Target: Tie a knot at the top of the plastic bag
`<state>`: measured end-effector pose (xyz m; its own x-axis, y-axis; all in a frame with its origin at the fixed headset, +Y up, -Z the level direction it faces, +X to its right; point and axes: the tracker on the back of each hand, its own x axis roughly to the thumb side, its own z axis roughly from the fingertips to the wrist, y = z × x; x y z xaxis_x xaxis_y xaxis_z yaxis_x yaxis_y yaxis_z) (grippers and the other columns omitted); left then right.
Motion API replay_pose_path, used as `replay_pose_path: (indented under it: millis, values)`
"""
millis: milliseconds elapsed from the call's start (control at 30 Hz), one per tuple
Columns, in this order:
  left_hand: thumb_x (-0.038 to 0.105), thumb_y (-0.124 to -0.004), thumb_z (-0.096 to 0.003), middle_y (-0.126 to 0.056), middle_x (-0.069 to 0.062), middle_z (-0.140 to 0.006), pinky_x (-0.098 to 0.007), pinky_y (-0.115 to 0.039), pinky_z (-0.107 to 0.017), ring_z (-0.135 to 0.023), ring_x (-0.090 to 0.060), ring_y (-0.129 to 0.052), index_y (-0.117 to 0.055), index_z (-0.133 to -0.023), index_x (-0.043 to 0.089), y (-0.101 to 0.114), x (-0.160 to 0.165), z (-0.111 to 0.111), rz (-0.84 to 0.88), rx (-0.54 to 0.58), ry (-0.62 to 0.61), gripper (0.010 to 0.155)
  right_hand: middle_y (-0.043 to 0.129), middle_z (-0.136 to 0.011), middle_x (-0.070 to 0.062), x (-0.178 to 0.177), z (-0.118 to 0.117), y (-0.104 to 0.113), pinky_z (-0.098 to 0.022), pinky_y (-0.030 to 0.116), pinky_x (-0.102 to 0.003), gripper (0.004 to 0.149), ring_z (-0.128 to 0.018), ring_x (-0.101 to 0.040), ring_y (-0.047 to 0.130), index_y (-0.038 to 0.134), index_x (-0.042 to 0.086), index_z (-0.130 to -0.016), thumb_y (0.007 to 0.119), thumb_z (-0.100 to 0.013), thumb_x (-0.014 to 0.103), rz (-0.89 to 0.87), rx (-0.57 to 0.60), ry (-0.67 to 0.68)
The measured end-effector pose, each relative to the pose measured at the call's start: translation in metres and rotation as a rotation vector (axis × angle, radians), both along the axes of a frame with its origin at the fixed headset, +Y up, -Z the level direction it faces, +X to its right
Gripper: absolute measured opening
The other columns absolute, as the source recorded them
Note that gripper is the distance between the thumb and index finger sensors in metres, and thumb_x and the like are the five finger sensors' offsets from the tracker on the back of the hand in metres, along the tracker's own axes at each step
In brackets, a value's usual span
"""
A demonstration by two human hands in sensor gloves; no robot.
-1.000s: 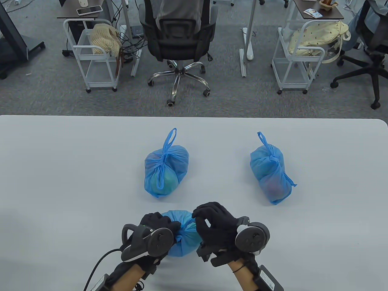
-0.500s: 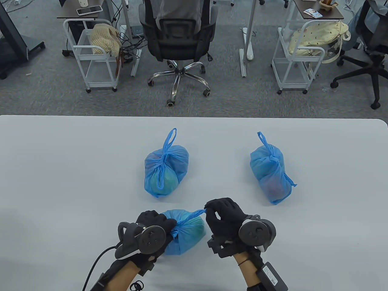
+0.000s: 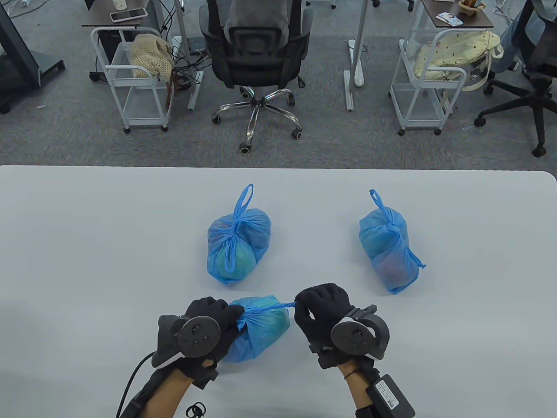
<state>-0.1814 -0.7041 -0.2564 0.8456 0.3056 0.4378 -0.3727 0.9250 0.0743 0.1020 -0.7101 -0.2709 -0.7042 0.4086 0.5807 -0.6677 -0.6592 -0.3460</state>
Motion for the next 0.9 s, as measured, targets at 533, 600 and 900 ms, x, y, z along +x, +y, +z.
replay_pose_path:
  millis: [533,600,900]
  values:
    - [0.051,-0.081,-0.0474,-0.094,0.014,-0.039,-0.054,-0.077,-0.061,-0.057,-0.019,-0.101,-0.095,-0.076,0.025,0.02,-0.033,-0.003,0.2,0.071,0.088,0.042,0.098,-0.064,-0.014,-0.016,0.004,0.011,-0.046,0.072,-0.066,0.039,-0.057,-0.04,0.099,0.091,0.012,-0.067,0.076,-0.048,0.043,0.043,0.028,0.058]
    - [0.051,-0.081,-0.0475,-0.094,0.014,-0.039,-0.054,-0.077,-0.06,-0.056,-0.019,-0.101,-0.095,-0.076,0.024,0.024,-0.042,-0.002,0.217,0.105,0.127,0.042,0.098,-0.065,-0.015,-0.019,0.006,0.012,-0.046,0.071,-0.066,0.039,-0.058,-0.04,0.099,0.09,0.012,-0.069,0.076,-0.049,0.041,0.079,0.046,0.051]
    - [0.051,-0.079,-0.0496,-0.093,0.014,-0.039,-0.054,-0.077,-0.06,-0.057,-0.019,-0.101,-0.094,-0.077,0.023,0.05,-0.103,-0.003,0.505,0.195,0.395,0.042,0.098,-0.066,-0.015,-0.011,0.006,0.012,-0.046,0.071,-0.066,0.039,-0.058,-0.04,0.099,0.09,0.012,-0.071,0.075,-0.049,0.041,0.12,0.052,-0.005]
